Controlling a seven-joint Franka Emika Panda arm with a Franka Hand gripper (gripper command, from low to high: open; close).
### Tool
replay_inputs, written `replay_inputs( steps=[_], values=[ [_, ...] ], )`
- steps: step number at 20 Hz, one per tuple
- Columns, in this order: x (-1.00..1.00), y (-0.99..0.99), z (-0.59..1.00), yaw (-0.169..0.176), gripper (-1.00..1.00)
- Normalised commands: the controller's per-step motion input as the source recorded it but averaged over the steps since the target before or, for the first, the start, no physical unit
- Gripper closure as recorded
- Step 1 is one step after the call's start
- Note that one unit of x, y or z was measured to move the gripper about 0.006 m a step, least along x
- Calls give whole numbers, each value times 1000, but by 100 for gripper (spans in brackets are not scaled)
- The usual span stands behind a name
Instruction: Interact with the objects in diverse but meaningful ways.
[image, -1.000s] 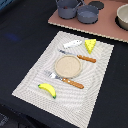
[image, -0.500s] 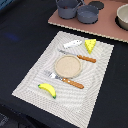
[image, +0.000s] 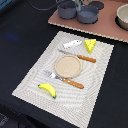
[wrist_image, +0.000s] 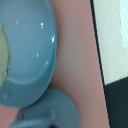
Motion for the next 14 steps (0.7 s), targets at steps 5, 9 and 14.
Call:
replay_inputs(
  steps=[5, 9, 14],
  values=[
    [694, -281, -180, -132, -100],
    [766, -204, -193, -144, -100],
    [805, -115, -53, -142, -100]
  ],
)
